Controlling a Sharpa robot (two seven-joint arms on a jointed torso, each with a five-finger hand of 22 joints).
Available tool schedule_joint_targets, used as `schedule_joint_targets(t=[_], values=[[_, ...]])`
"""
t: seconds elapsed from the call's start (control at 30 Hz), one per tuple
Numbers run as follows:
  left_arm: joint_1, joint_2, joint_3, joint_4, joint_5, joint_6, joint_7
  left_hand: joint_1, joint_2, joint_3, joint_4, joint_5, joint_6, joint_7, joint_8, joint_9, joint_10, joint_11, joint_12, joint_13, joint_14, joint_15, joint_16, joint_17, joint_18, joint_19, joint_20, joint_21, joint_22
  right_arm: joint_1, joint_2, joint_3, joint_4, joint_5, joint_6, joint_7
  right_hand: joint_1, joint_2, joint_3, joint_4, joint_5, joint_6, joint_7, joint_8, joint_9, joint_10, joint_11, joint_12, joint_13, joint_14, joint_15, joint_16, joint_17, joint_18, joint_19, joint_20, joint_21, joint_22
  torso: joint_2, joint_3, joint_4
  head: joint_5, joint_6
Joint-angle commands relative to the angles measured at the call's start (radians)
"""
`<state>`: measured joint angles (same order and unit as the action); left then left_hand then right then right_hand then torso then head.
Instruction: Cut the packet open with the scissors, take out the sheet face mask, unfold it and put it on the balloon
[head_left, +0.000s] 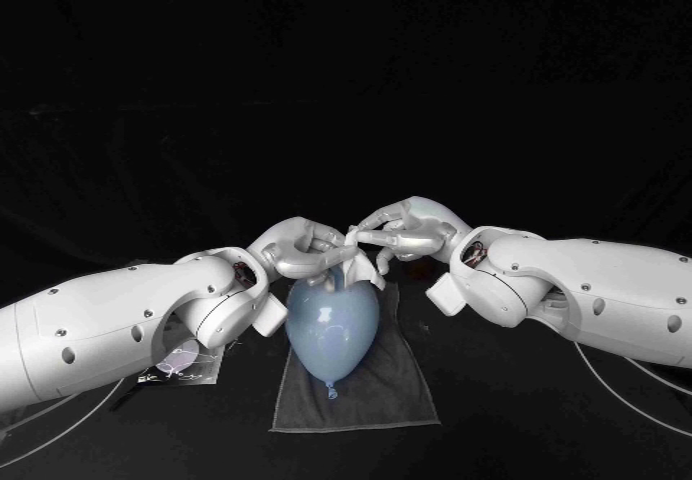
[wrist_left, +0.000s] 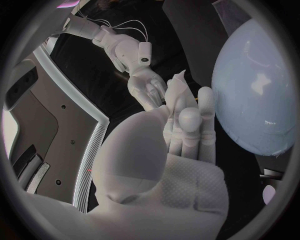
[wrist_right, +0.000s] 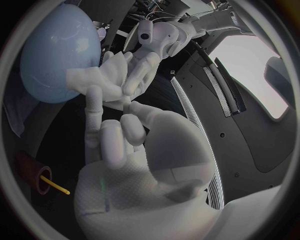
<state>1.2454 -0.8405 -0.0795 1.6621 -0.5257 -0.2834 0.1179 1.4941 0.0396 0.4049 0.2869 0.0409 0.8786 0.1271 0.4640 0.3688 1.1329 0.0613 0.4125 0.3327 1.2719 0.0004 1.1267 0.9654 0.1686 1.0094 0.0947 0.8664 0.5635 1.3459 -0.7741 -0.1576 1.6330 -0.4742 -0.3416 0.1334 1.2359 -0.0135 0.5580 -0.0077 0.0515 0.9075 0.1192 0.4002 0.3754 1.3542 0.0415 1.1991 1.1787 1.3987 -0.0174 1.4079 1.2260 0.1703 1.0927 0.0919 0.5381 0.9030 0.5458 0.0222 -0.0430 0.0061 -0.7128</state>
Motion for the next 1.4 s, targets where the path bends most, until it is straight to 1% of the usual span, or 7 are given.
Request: schedule_joint_targets(t=[0.03, 0.17, 0.73, 0.9, 1.07, 1.2, 1.4], values=[[0.0, 0.002, 0.001, 0.004, 0.007, 0.04, 0.009, -0.008, -0.001, 0.006, 0.001, 0.007, 0.001, 0.008, -0.007, -0.002, -0.001, 0.005, -0.005, -0.002, -0.004, 0.002, -0.002, -0.002, 0.012, -0.001, 0.004, -0.004, 0.0, 0.0, 0.001, 0.001, 0.0, 0.008, 0.005, 0.011, 0.03, 0.014, 0.013, -0.025, -0.003, 0.016, 0.001, 0.001, 0.006, 0.005, -0.002, 0.005, 0.003, 0.007, -0.003, 0.004, 0.006, 0.012, 0.01, -0.001, -0.002, 0.003, 0.0, 0.0001, 0.0003, -0.001, 0.001], [0.0, 0.002, 0.001, 0.004, 0.007, 0.045, 0.009, -0.009, -0.001, 0.006, 0.0, 0.007, 0.001, 0.008, -0.008, -0.002, -0.002, 0.005, -0.006, -0.002, -0.004, 0.002, -0.002, -0.002, 0.012, -0.001, 0.004, -0.005, -0.001, 0.0, 0.002, 0.001, -0.002, 0.009, -0.006, 0.01, 0.055, 0.035, 0.04, -0.054, -0.003, 0.046, -0.004, 0.015, 0.015, 0.014, -0.007, 0.012, 0.011, 0.014, -0.008, 0.009, 0.015, 0.012, 0.016, -0.007, 0.008, 0.013, 0.0, -0.0003, 0.0, -0.001, 0.002], [0.0, -0.002, 0.001, 0.004, 0.007, 0.055, 0.011, -0.017, 0.0, 0.015, -0.001, 0.007, -0.002, 0.009, -0.014, -0.005, -0.005, 0.007, -0.013, -0.006, -0.007, 0.004, -0.002, -0.003, 0.012, -0.003, 0.006, -0.006, -0.001, -0.002, -0.005, 0.001, -0.002, 0.006, -0.02, 0.007, 0.04, 0.041, 0.077, -0.077, -0.002, 0.076, -0.014, 0.029, 0.027, 0.024, -0.016, 0.015, 0.016, 0.021, -0.015, 0.012, 0.023, 0.011, 0.014, -0.015, 0.025, 0.032, 0.0, 0.0001, 0.0, -0.003, 0.003], [0.0, -0.005, 0.001, 0.005, 0.007, 0.058, 0.012, -0.029, 0.009, 0.021, 0.003, 0.007, -0.004, 0.011, -0.02, -0.008, -0.006, 0.01, -0.018, -0.009, -0.009, 0.006, 0.0, -0.003, 0.012, -0.004, 0.008, -0.007, -0.001, -0.002, -0.009, 0.001, -0.002, 0.006, -0.02, 0.006, 0.034, 0.044, 0.082, -0.08, -0.003, 0.079, -0.016, 0.032, 0.031, 0.025, -0.017, 0.014, 0.017, 0.022, -0.017, 0.011, 0.023, 0.011, 0.013, -0.016, 0.027, 0.035, 0.0, 0.0002, -0.0003, -0.003, 0.002], [0.0, -0.007, 0.001, 0.005, 0.012, 0.061, 0.014, -0.063, 0.026, 0.029, 0.005, 0.007, -0.005, 0.016, -0.03, -0.015, -0.008, 0.014, -0.024, -0.013, -0.013, 0.01, 0.001, -0.005, 0.012, -0.006, 0.012, -0.009, -0.002, -0.002, -0.012, 0.001, -0.001, 0.001, -0.013, 0.004, 0.028, 0.047, 0.087, -0.08, -0.003, 0.082, -0.017, 0.036, 0.035, 0.023, -0.018, 0.011, 0.014, 0.021, -0.017, 0.01, 0.022, 0.011, 0.011, -0.017, 0.029, 0.037, 0.0, 0.0005, -0.0007, -0.004, 0.001], [0.0, -0.008, 0.001, 0.005, 0.018, 0.064, 0.016, -0.087, 0.034, 0.031, 0.005, 0.007, -0.005, 0.018, -0.037, -0.019, -0.01, 0.016, -0.027, -0.014, -0.015, 0.012, 0.002, -0.006, 0.013, -0.007, 0.014, -0.01, -0.002, -0.003, -0.013, 0.001, 0.001, -0.008, -0.013, 0.001, 0.018, 0.048, 0.092, -0.084, -0.003, 0.085, -0.02, 0.044, 0.046, 0.024, -0.02, 0.013, 0.017, 0.022, -0.018, 0.012, 0.026, 0.011, 0.008, -0.018, 0.031, 0.041, 0.0, 0.0003, 0.0, -0.006, -0.001], [0.0, -0.01, 0.001, 0.006, 0.027, 0.073, 0.018, -0.111, 0.04, 0.032, 0.006, 0.006, -0.006, 0.021, -0.046, -0.025, -0.014, 0.019, -0.03, -0.015, -0.019, 0.014, 0.002, -0.009, 0.013, -0.008, 0.016, -0.012, -0.003, -0.004, -0.014, 0.001, 0.001, -0.019, -0.022, -0.005, 0.005, 0.049, 0.098, -0.088, -0.003, 0.083, -0.023, 0.056, 0.064, 0.025, -0.022, 0.014, 0.019, 0.024, -0.02, 0.014, 0.03, 0.011, 0.006, -0.019, 0.034, 0.045, 0.0, -0.0001, -0.0004, -0.005, -0.002]])
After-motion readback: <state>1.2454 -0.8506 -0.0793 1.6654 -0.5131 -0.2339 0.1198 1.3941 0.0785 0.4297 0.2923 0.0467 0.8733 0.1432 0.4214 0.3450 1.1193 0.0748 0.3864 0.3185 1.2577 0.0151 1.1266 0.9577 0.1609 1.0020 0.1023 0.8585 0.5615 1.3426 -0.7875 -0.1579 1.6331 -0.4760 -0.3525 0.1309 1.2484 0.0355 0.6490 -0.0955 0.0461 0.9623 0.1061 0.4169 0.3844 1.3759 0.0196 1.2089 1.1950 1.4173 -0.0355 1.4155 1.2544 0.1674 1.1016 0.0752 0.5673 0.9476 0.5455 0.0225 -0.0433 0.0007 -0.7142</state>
